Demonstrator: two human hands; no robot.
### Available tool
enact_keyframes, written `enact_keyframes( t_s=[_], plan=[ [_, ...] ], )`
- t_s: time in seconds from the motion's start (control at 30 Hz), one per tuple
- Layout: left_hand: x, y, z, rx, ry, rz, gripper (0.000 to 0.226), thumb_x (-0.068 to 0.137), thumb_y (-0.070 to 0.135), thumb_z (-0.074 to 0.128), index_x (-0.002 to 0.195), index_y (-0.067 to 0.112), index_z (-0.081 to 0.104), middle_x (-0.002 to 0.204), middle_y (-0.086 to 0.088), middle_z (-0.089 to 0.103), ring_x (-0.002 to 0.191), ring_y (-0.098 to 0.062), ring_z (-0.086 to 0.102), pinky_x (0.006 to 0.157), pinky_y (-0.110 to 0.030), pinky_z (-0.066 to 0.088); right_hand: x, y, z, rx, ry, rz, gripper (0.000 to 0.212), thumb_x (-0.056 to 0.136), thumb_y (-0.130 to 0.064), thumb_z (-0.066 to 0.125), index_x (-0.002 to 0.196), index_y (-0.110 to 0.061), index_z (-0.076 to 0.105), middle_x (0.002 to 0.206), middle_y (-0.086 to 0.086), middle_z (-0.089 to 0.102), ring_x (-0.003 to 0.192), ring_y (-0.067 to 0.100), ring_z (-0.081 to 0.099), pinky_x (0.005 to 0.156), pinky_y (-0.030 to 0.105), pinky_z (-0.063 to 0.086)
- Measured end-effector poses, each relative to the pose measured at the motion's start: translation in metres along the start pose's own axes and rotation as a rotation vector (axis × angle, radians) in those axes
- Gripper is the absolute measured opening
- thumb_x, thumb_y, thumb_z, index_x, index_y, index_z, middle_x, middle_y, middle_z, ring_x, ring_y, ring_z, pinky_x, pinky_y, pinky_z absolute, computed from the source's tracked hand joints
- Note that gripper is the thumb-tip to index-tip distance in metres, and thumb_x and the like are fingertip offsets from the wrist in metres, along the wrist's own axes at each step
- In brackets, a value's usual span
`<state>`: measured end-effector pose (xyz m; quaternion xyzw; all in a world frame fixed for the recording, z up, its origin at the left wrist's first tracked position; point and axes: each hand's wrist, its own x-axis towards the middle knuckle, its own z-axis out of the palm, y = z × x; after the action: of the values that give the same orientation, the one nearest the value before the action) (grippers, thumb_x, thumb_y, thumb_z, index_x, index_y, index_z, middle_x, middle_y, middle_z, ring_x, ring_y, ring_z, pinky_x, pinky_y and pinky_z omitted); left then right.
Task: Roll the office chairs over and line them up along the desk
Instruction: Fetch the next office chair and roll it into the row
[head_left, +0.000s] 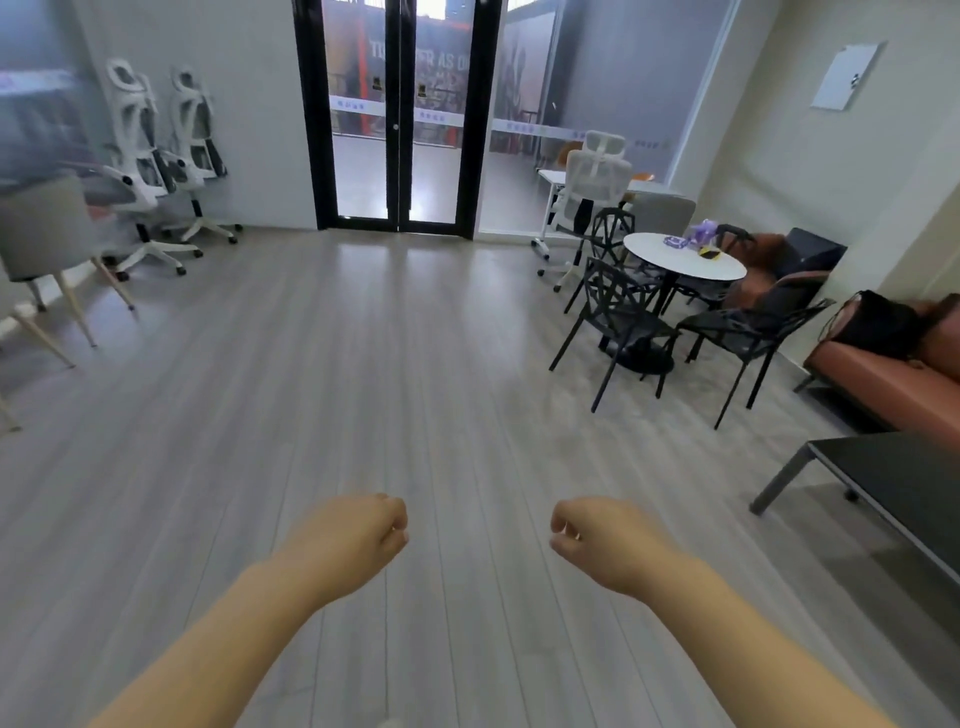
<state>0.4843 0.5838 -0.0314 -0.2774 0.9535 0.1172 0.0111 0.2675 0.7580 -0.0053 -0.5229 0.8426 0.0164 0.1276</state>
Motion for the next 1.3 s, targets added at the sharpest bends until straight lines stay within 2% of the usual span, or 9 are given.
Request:
enact_keyframes(
  t_s=[0.13, 0.27, 0.47, 0.63, 0.73, 0.9, 1.13, 1.3],
  plan=[
    [0.110, -0.023, -0.012, -0.007, 0.026, 0.017, 0.023, 0.095, 0.038, 0.037, 0.102, 0.024, 0.054, 0.102, 0.008, 0.059, 0.089, -0.014, 0.054, 0.069, -0.027, 0.039, 0.102, 0.028, -0.022, -0.012, -0.004, 0.017, 0.027, 0.094, -0.041, 0.044, 0.112, -0.025, 0.057, 0.114, -0.003, 0.061, 0.099, 0.019, 0.057, 0.079, 0.031, 0.045],
    [0.230, -0.052, -0.039, 0.013, 0.052, 0.069, 0.024, 0.096, 0.038, 0.037, 0.104, 0.022, 0.054, 0.103, 0.005, 0.058, 0.087, -0.014, 0.051, 0.067, -0.026, 0.035, 0.208, 0.055, -0.066, -0.022, 0.001, 0.061, 0.028, 0.096, -0.040, 0.043, 0.115, -0.023, 0.056, 0.114, -0.001, 0.061, 0.099, 0.021, 0.057, 0.083, 0.034, 0.047],
    [0.396, -0.079, -0.081, 0.047, 0.064, 0.140, 0.027, 0.096, 0.037, 0.037, 0.104, 0.019, 0.055, 0.101, 0.002, 0.059, 0.088, -0.017, 0.053, 0.067, -0.027, 0.036, 0.341, 0.100, -0.119, -0.031, 0.033, 0.116, 0.027, 0.095, -0.040, 0.044, 0.114, -0.024, 0.055, 0.110, 0.000, 0.063, 0.096, 0.021, 0.057, 0.081, 0.035, 0.049],
    [0.511, -0.103, -0.089, 0.066, 0.056, 0.154, 0.027, 0.096, 0.038, 0.036, 0.107, 0.021, 0.054, 0.104, 0.005, 0.059, 0.082, -0.013, 0.048, 0.069, -0.026, 0.038, 0.446, 0.138, -0.137, -0.004, 0.015, 0.131, 0.027, 0.095, -0.039, 0.044, 0.113, -0.023, 0.056, 0.110, 0.000, 0.062, 0.095, 0.021, 0.058, 0.080, 0.033, 0.048],
    [0.583, -0.118, -0.090, 0.075, 0.032, 0.149, 0.027, 0.097, 0.039, 0.036, 0.107, 0.022, 0.054, 0.103, 0.006, 0.058, 0.084, -0.013, 0.051, 0.068, -0.026, 0.039, 0.519, 0.163, -0.146, 0.031, 0.021, 0.121, 0.026, 0.094, -0.039, 0.045, 0.111, -0.024, 0.057, 0.109, -0.002, 0.062, 0.094, 0.019, 0.058, 0.080, 0.034, 0.049],
    [0.719, -0.140, -0.109, 0.114, 0.060, 0.103, 0.027, 0.096, 0.038, 0.036, 0.105, 0.021, 0.054, 0.101, 0.005, 0.058, 0.084, -0.014, 0.051, 0.064, -0.026, 0.037, 0.657, 0.209, -0.171, 0.046, 0.047, 0.064, 0.026, 0.094, -0.039, 0.044, 0.110, -0.024, 0.058, 0.109, -0.003, 0.062, 0.095, 0.020, 0.058, 0.078, 0.033, 0.048],
    [0.871, -0.200, -0.142, 0.099, 0.004, -0.046, 0.026, 0.097, 0.036, 0.036, 0.105, 0.020, 0.054, 0.099, 0.006, 0.055, 0.080, -0.013, 0.048, 0.064, -0.024, 0.031, 0.850, 0.247, -0.232, 0.054, 0.023, -0.017, 0.026, 0.094, -0.038, 0.044, 0.111, -0.023, 0.057, 0.108, -0.002, 0.062, 0.092, 0.020, 0.058, 0.075, 0.032, 0.048],
    [0.969, -0.253, -0.150, 0.066, -0.012, -0.108, 0.025, 0.097, 0.039, 0.035, 0.105, 0.023, 0.053, 0.100, 0.007, 0.056, 0.080, -0.012, 0.049, 0.067, -0.025, 0.036, 0.973, 0.256, -0.253, 0.077, -0.022, -0.046, 0.027, 0.094, -0.041, 0.044, 0.112, -0.025, 0.057, 0.110, -0.004, 0.062, 0.094, 0.017, 0.057, 0.078, 0.032, 0.049]
  ],
)
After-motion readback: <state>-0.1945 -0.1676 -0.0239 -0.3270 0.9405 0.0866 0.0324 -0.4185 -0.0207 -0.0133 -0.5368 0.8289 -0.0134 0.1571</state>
